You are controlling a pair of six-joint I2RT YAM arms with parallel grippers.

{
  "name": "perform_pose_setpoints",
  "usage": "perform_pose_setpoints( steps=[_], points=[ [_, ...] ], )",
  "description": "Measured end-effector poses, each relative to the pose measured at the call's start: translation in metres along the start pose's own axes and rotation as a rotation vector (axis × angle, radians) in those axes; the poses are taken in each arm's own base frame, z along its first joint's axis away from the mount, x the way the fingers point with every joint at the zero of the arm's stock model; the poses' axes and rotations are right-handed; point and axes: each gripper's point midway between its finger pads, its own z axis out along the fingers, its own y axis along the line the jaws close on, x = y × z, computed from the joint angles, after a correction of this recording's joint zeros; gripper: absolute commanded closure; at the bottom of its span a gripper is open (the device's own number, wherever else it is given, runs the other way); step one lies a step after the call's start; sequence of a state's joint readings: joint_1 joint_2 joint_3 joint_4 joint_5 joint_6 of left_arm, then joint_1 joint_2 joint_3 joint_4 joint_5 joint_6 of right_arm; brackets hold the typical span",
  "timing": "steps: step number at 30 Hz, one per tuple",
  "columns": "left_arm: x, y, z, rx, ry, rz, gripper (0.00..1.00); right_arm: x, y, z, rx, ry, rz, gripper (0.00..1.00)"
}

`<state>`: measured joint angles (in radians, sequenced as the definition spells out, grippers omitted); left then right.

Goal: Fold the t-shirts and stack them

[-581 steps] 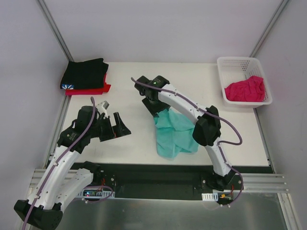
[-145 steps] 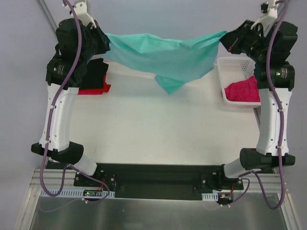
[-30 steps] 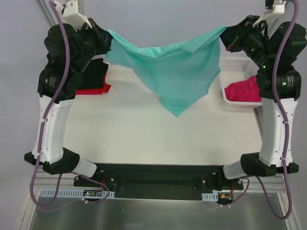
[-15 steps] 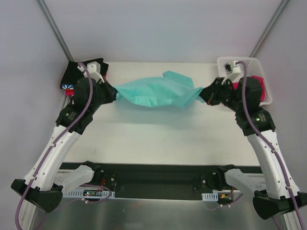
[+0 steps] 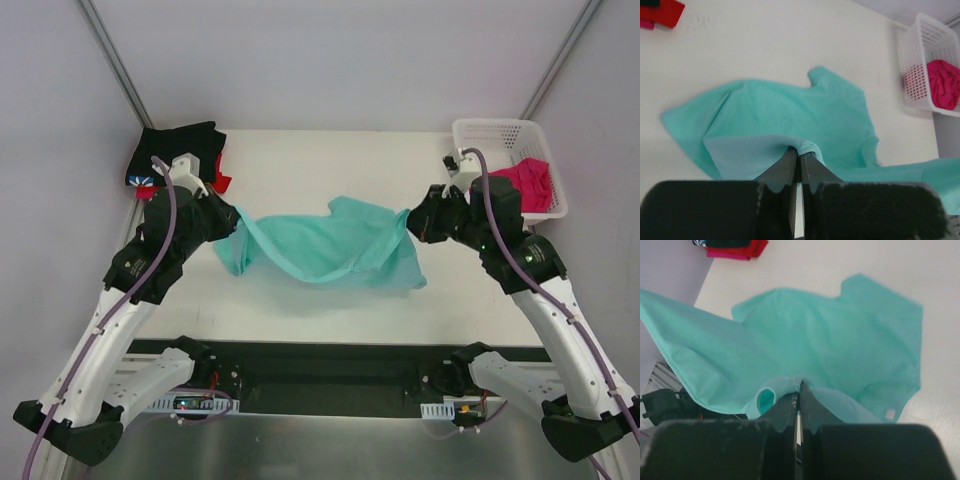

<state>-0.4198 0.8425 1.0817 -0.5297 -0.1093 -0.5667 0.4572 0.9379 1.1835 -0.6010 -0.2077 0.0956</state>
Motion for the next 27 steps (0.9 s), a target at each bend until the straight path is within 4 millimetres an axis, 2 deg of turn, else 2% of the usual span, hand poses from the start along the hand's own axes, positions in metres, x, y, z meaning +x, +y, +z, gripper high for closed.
perform_pose_setpoints(
  steps=[3, 6, 8, 11, 14, 17, 19, 21, 24, 27],
  points=[
    [-0.021, -0.013, -0.01, 0.031, -0.045, -0.004, 1.0, -0.027, 0.01, -0.009, -0.008, -0.056, -0.015, 0.99],
    [-0.034, -0.021, -0.015, 0.045, -0.063, -0.002, 1.0, -0.042, 0.015, -0.018, -0.006, -0.094, -0.032, 0.99],
    [-0.043, -0.027, -0.014, 0.041, -0.061, 0.009, 1.0, -0.051, 0.016, -0.022, 0.007, -0.108, -0.051, 0.99],
    [-0.068, -0.042, -0.004, 0.04, -0.072, 0.039, 1.0, -0.077, 0.017, -0.023, 0.036, -0.133, -0.1, 0.99],
    [-0.11, -0.071, 0.016, 0.057, -0.108, 0.069, 1.0, -0.125, 0.023, -0.018, 0.048, -0.194, -0.143, 0.99],
    [-0.149, -0.096, 0.042, 0.077, -0.142, 0.077, 1.0, -0.18, 0.023, -0.008, 0.057, -0.281, -0.169, 0.99],
    [-0.185, -0.119, 0.057, 0.109, -0.188, 0.08, 1.0, -0.224, 0.028, -0.003, 0.042, -0.354, -0.188, 0.99],
    [-0.215, -0.137, 0.064, 0.15, -0.25, 0.078, 1.0, -0.255, 0.033, -0.003, 0.022, -0.414, -0.2, 0.99],
    [-0.245, -0.159, 0.052, 0.212, -0.33, 0.079, 1.0, -0.289, 0.048, -0.016, -0.033, -0.52, -0.223, 0.99],
    [-0.26, -0.165, 0.017, 0.25, -0.394, 0.085, 1.0, -0.299, 0.063, -0.046, -0.077, -0.607, -0.233, 0.99]
  ],
)
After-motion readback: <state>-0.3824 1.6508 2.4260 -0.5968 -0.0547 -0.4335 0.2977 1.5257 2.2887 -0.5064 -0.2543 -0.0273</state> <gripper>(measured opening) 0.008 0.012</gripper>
